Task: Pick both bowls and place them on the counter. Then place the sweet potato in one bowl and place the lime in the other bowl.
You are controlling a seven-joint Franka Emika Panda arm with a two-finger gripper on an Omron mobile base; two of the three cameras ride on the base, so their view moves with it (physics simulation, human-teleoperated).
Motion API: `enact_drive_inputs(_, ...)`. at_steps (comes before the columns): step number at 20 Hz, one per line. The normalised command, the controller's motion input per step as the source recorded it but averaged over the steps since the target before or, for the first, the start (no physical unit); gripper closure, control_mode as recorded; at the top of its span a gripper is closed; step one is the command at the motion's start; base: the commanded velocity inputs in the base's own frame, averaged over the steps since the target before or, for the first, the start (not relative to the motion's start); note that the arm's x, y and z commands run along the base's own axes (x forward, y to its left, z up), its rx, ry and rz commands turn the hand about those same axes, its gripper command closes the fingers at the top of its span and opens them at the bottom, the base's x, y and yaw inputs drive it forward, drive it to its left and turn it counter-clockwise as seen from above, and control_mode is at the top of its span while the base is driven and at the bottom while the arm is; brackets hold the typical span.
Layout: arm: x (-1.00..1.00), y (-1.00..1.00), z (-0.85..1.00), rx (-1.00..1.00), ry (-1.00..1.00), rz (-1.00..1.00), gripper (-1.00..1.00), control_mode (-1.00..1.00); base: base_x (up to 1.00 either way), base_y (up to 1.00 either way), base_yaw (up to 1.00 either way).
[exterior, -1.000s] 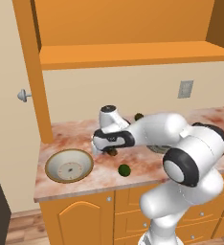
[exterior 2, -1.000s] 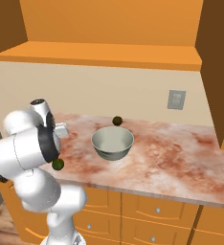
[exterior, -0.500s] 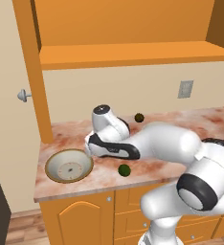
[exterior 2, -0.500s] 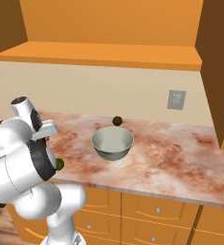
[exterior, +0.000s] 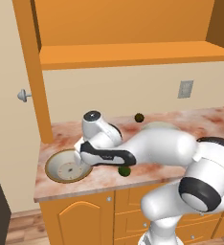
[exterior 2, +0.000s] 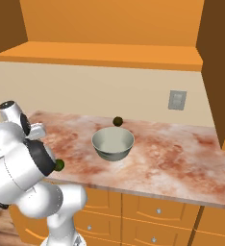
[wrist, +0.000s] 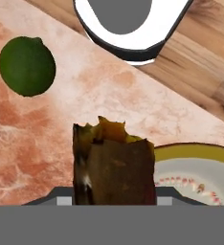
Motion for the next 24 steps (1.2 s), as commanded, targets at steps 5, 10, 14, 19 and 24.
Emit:
enact_drive_inputs(5, 0.0, 0.61, 0.0, 0.0, 0.06, 0.09, 1.0, -1.0, 0.0, 0.0, 0.0)
enact_drive_inputs(10, 0.0, 0.51, -0.15, 0.0, 0.05, 0.05, 1.0, -1.0, 0.0, 0.0, 0.0)
enact_drive_inputs(14, 0.0, 0.17, -0.28, 0.0, 0.02, 0.04, 1.0, -1.0, 0.0, 0.0, 0.0)
enact_drive_inputs(19, 0.01, 0.02, -0.22, 0.0, 0.0, 0.03, 1.0, -1.0, 0.0, 0.0, 0.0)
enact_drive_inputs(24, 0.06, 0.02, -0.26, 0.0, 0.0, 0.02, 1.0, -1.0, 0.0, 0.0, 0.0)
